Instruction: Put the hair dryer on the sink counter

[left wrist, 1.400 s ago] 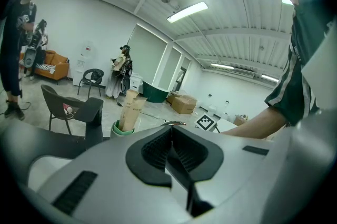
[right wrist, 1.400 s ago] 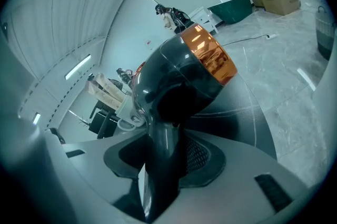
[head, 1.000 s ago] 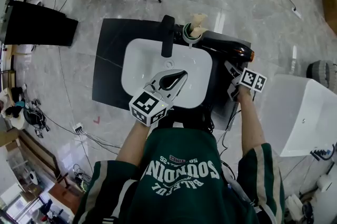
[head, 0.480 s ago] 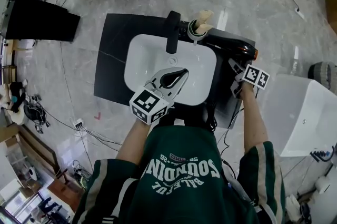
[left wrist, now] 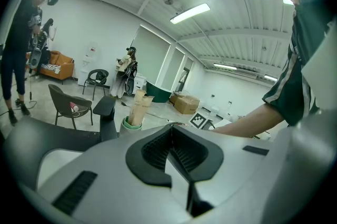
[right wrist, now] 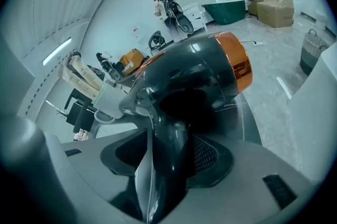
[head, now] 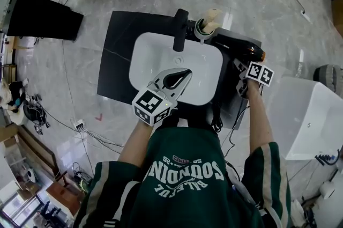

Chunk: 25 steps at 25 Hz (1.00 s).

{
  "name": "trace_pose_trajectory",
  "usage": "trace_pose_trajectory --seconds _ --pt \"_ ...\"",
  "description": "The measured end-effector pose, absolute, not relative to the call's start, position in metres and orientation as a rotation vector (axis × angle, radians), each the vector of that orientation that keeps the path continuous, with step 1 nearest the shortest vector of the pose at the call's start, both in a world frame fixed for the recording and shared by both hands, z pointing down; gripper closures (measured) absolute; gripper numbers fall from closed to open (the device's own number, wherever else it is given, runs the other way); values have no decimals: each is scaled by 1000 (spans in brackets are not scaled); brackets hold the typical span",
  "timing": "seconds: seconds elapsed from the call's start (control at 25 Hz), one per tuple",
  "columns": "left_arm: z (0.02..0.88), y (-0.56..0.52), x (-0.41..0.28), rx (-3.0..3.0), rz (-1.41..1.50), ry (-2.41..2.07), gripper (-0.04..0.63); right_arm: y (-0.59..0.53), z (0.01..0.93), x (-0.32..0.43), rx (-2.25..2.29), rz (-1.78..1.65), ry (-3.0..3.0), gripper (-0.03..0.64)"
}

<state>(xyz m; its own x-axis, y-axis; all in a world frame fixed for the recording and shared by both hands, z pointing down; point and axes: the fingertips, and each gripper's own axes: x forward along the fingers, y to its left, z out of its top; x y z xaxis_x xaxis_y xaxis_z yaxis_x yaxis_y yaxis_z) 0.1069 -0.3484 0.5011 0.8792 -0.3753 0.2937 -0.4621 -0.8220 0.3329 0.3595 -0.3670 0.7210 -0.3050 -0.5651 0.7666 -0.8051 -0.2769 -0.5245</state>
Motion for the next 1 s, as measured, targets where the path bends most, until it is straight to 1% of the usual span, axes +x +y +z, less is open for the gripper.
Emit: trace_pose_trajectory --seconds 0.32,0.52,0.72,1.0 --pt "497 -342 99 2661 295 -604 580 -352 725 368 1722 1458 -1642 374" --pt "492 -336 98 2673 284 -585 580 -336 716 374 1764 1433 -1623 374" --pt "490 -333 93 2689 281 -572 580 -321 705 367 1789 1418 -1646 374" --pt "482 -328 81 2715 260 -562 580 -297 684 358 1870 1306 -1640 376"
